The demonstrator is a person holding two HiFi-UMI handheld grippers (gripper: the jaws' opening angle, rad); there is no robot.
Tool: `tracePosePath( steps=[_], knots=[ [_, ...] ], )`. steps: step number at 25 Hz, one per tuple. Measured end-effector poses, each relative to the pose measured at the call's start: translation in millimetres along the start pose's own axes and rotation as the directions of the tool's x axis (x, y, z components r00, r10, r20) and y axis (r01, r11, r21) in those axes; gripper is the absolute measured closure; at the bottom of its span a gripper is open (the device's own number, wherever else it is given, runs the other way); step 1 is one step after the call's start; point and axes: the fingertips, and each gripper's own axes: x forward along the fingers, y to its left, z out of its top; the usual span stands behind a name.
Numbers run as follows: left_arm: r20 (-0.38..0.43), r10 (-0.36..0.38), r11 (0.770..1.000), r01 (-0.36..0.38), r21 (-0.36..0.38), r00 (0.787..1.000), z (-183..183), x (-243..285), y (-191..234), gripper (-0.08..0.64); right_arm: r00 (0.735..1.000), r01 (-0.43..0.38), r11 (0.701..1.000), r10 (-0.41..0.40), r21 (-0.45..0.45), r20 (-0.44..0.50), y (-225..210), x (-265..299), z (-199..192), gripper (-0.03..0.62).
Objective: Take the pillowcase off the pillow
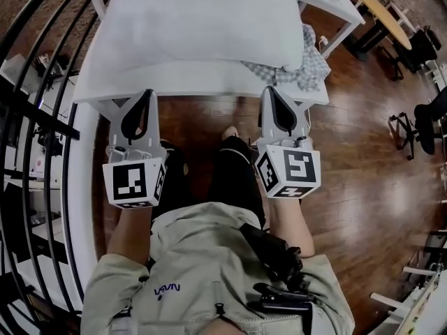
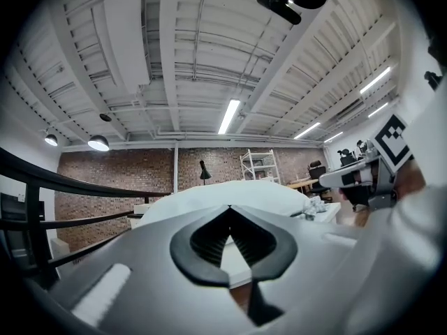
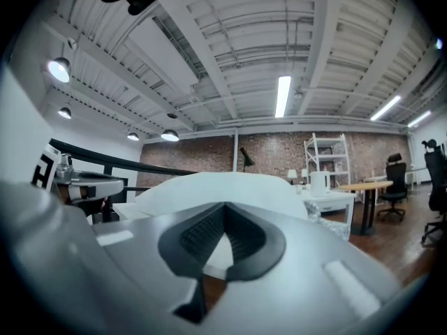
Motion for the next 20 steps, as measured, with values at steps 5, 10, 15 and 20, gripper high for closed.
tracePosePath(
  steps=[5, 10, 15, 20],
  knots=[
    [0.006, 0.003, 1.0, -0.003, -0.009, 1.0, 2.3, -3.2, 2.2, 0.555, 1.0, 0.001, 1.0, -0.001, -0.018, 0.002, 3.2, -0.9, 0.2, 0.591],
    [0.002, -0.007, 1.0, 0.007, -0.014, 1.0, -0.3, -0.5, 0.1, 0.555, 1.0, 0.005, 1.0, -0.005, -0.024, -0.012, 0.7, 1.5, -5.1, 0.591],
    [0.0, -0.013, 1.0, 0.013, -0.01, 1.0, -2.2, 1.5, -1.2, 0.555, 0.999, 0.015, 1.0, -0.016, -0.028, -0.029, -3.2, 2.9, -9.7, 0.591],
    [-0.022, -0.022, 0.999, 0.022, -0.024, 1.0, -3.7, 2.1, -3.3, 0.555, 0.999, 0.014, 0.999, -0.015, -0.029, -0.036, -4.3, 3.1, -11.9, 0.591]
  ],
)
